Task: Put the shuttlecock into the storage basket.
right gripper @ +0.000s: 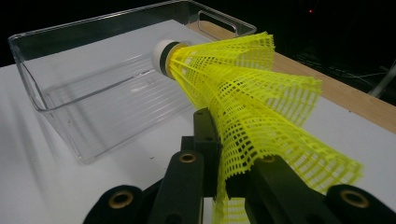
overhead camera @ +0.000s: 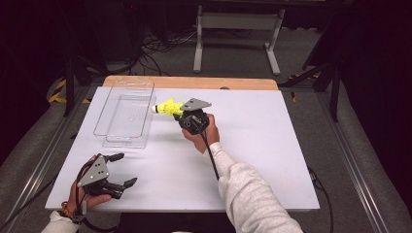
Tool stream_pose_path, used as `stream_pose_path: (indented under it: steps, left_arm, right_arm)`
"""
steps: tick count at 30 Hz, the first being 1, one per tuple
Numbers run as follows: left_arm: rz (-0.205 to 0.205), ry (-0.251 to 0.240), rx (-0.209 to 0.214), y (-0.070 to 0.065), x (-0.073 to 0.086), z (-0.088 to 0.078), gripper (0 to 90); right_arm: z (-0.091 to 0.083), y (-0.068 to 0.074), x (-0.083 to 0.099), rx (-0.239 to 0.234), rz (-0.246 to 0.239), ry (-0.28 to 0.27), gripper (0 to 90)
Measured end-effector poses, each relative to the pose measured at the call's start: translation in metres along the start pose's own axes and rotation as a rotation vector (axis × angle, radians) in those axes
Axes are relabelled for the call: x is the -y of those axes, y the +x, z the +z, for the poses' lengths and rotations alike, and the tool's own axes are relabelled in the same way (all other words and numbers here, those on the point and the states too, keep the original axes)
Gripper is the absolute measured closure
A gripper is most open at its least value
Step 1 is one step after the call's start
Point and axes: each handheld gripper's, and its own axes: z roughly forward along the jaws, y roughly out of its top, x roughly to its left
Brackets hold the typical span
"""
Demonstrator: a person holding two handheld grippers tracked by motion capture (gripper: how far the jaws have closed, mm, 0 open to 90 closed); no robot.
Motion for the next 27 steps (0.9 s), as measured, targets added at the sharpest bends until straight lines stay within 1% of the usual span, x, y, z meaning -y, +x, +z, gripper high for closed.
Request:
stream_pose_path:
  steps: [4, 10, 15, 19, 23, 24, 25, 27]
  left_arm:
    - [0.004, 0.001, 0.000, 0.000, 0.000, 0.000, 9.0]
    - [-0.004, -0.005, 0.001, 0.000, 0.000, 0.000, 9.0]
    - [-0.002, -0.004, 0.003, 0.000, 0.000, 0.000, 9.0]
    - [0.002, -0.006, -0.002, 0.000, 0.000, -0.001, 9.0]
    - [-0.003, -0.012, -0.001, 0.000, 0.000, -0.002, 9.0]
    - [-0.006, -0.014, 0.001, 0.000, 0.000, -0.002, 9.0]
    - [-0.006, -0.015, -0.002, 0.000, 0.000, -0.002, 9.0]
    - [-0.006, -0.015, -0.004, 0.000, 0.000, -0.003, 9.0]
  right_arm:
    - [-0.001, 0.004, -0.007, -0.012, -0.009, -0.009, 87.4]
    - [0.000, 0.011, -0.019, -0.026, -0.033, -0.017, 87.3]
    - [0.003, 0.018, -0.028, -0.043, -0.043, -0.024, 87.3]
    - [0.007, 0.024, -0.036, -0.057, -0.061, -0.028, 87.3]
    - [0.013, 0.031, -0.044, -0.079, -0.074, -0.029, 87.3]
    - [0.013, 0.031, -0.044, -0.079, -0.074, -0.029, 87.3]
    - [0.014, 0.033, -0.047, -0.085, -0.083, -0.027, 87.4]
    - [0.017, 0.035, -0.051, -0.094, -0.085, -0.028, 87.4]
